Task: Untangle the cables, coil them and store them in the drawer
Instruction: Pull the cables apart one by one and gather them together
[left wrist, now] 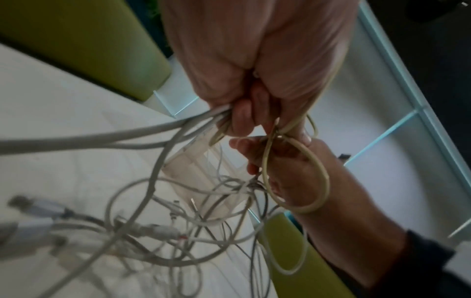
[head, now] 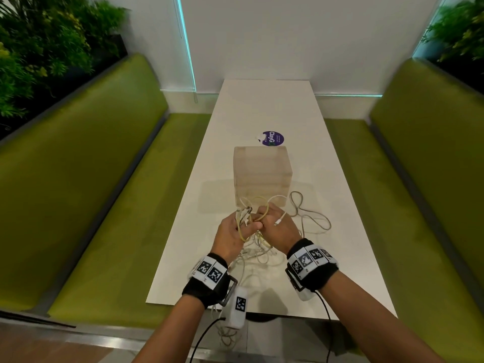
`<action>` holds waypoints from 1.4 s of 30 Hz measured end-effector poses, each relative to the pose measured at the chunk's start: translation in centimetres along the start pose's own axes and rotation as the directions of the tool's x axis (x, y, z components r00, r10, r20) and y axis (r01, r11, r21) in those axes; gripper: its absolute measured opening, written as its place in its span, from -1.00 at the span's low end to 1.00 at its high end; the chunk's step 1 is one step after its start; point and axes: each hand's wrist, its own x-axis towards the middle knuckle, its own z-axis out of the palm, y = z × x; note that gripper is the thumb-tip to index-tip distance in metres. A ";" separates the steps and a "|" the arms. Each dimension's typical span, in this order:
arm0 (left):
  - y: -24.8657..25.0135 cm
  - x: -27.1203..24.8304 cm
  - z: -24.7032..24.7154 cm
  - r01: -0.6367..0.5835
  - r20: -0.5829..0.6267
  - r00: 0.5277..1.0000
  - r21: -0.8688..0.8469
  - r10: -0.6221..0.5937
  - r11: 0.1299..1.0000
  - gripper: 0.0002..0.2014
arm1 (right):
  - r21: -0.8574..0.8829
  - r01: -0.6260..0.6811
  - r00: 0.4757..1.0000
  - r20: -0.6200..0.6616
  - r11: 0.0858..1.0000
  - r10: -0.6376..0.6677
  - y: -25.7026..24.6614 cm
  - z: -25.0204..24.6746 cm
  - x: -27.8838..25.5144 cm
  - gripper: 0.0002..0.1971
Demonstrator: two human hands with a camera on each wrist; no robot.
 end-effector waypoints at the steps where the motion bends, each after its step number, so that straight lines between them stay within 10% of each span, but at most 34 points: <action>1: 0.0 -0.1 -0.1 0.003 -0.005 1.000 0.018 -0.003 1.000 -0.79 | -0.014 0.014 1.000 0.018 1.000 -0.014 -0.2 -0.1 -0.1 -0.85; 19: 3.2 0.3 -4.4 -0.162 -0.343 0.938 -0.287 0.057 0.944 -0.78 | -0.232 -0.195 0.981 -0.060 0.953 0.186 4.0 -0.3 -1.2 -0.75; 30: 0.9 -0.6 1.3 0.038 -0.038 0.998 -0.084 -0.041 0.996 -0.98 | -0.192 0.169 0.971 -0.134 0.967 -0.197 0.5 -0.8 0.3 -0.81; 38: 0.6 -0.3 0.8 0.182 -0.021 0.982 -0.129 -0.186 0.975 -0.86 | -0.133 0.112 0.981 -0.144 0.985 -0.131 0.5 -0.3 1.2 -0.89; 42: 0.8 -0.2 -0.5 0.191 -0.065 0.978 -0.112 -0.199 0.975 -0.87 | 0.061 -0.067 0.996 0.066 0.996 0.063 1.6 -1.0 1.0 -0.79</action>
